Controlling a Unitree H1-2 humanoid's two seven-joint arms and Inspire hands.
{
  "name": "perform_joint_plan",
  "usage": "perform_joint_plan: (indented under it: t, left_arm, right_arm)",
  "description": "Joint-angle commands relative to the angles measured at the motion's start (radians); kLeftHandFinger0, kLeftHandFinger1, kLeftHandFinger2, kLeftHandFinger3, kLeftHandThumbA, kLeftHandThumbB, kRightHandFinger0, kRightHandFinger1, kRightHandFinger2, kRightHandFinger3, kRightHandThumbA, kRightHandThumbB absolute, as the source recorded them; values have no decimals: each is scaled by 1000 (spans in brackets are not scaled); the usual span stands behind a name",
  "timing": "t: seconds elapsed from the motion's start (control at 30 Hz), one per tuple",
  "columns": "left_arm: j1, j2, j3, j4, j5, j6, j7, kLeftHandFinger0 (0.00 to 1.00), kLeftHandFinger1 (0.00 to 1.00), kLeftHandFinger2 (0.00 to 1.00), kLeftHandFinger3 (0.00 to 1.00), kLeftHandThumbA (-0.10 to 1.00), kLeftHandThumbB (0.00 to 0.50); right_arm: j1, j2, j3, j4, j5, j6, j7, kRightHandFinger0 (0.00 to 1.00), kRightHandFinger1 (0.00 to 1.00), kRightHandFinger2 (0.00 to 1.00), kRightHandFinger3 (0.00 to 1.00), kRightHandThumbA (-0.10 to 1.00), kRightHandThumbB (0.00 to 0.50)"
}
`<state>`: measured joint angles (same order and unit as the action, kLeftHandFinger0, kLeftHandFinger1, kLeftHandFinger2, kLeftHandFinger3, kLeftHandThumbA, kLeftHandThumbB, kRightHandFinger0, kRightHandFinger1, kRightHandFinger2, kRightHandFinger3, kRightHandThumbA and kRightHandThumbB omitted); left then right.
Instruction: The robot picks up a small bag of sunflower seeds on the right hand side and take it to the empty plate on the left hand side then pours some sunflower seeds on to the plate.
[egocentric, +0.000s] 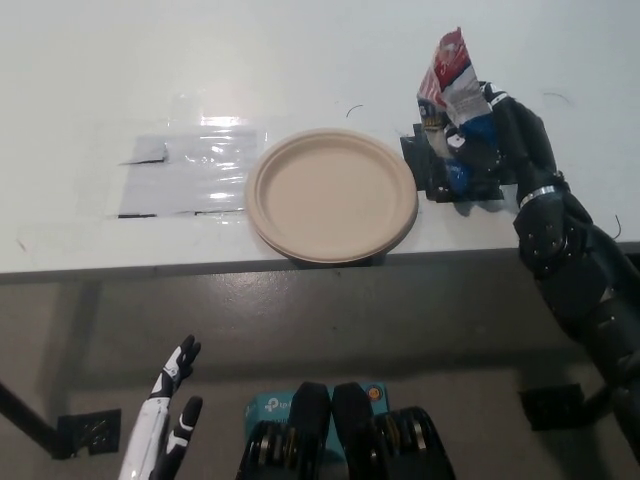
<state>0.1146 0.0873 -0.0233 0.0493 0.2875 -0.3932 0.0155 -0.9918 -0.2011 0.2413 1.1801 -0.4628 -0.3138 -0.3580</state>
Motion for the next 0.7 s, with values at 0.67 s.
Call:
perform_joint_plan:
  t: [0.67]
  left_arm:
    - [-29, 8, 11, 12, 8, -45, 32, 1000, 1000, 1000, 1000, 1000, 129]
  right_arm:
    - [-116, -71, 191, -149, -162, 7, 18, 0, 421, 760, 683, -100, 155]
